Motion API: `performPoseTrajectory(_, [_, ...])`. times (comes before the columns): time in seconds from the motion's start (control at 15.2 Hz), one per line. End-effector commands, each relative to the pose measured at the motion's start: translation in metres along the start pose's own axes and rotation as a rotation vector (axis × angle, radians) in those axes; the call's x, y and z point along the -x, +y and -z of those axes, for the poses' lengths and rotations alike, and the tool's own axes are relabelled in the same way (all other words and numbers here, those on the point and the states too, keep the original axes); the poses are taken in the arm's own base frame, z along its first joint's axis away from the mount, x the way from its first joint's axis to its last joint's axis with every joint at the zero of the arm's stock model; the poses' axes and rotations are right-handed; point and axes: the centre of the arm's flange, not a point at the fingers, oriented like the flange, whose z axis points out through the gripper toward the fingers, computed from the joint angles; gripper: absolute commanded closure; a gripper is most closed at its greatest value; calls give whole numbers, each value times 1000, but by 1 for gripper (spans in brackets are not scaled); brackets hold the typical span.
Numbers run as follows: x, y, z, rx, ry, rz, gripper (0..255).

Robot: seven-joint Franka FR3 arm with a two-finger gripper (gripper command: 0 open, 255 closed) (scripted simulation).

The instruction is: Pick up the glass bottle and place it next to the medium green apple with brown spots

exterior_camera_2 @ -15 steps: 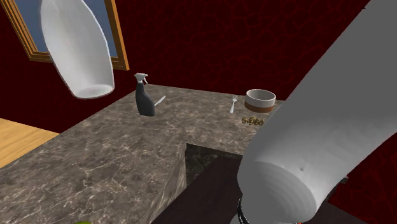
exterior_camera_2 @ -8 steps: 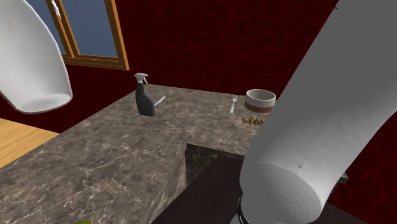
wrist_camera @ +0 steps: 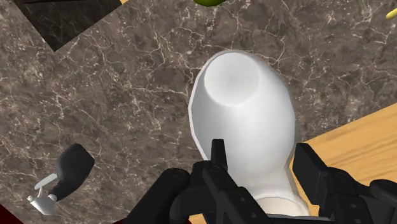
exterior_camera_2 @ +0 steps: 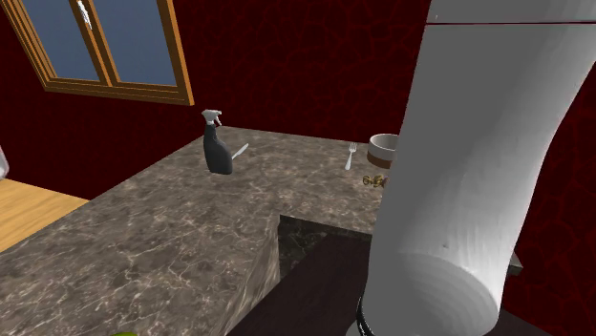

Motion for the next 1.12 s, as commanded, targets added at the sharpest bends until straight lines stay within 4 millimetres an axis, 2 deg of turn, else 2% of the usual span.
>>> performPoseTrajectory(0.0, [5,-29,-1,-1,0,-4,255])
performPoseTrajectory(0.2, [12,-71,0,-1,0,-4,255])
performPoseTrajectory(1.06, [20,-71,-68,-1,0,-4,255])
